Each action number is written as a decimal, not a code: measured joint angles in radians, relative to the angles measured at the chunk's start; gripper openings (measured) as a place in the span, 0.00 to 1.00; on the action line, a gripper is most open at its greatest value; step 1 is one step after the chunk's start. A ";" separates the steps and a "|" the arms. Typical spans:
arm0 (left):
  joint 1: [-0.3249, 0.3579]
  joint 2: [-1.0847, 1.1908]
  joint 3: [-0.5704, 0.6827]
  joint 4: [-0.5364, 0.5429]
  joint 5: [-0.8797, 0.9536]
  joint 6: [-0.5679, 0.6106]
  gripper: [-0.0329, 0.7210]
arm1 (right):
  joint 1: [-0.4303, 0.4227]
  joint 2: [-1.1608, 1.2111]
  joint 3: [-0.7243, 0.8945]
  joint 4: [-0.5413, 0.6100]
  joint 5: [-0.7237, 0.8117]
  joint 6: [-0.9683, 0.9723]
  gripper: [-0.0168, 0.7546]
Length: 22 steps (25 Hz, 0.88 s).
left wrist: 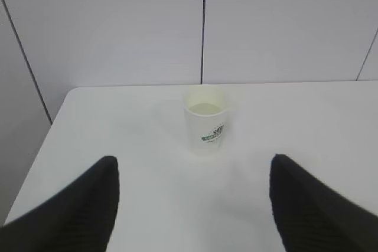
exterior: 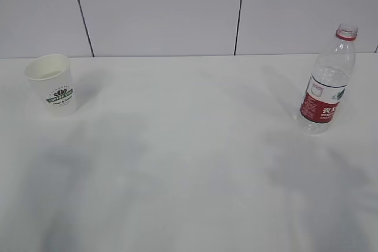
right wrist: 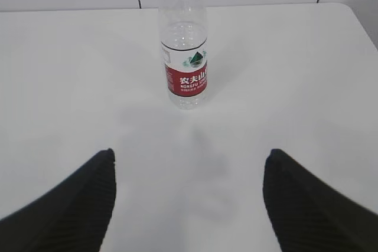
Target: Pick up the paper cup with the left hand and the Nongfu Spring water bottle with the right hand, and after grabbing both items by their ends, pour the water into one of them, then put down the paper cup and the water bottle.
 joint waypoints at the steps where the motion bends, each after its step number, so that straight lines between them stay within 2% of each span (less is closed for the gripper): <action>1: 0.000 -0.002 -0.014 -0.002 0.030 0.000 0.82 | 0.000 -0.011 -0.005 0.000 0.021 -0.002 0.78; 7: 0.000 -0.003 -0.083 -0.004 0.180 0.009 0.81 | 0.000 -0.056 -0.038 0.004 0.137 -0.004 0.78; 15: 0.000 -0.033 -0.086 -0.004 0.411 0.011 0.79 | 0.000 -0.132 -0.053 0.010 0.249 -0.006 0.78; 22: 0.000 -0.051 -0.080 -0.002 0.533 0.011 0.78 | 0.000 -0.214 -0.053 0.002 0.343 -0.007 0.78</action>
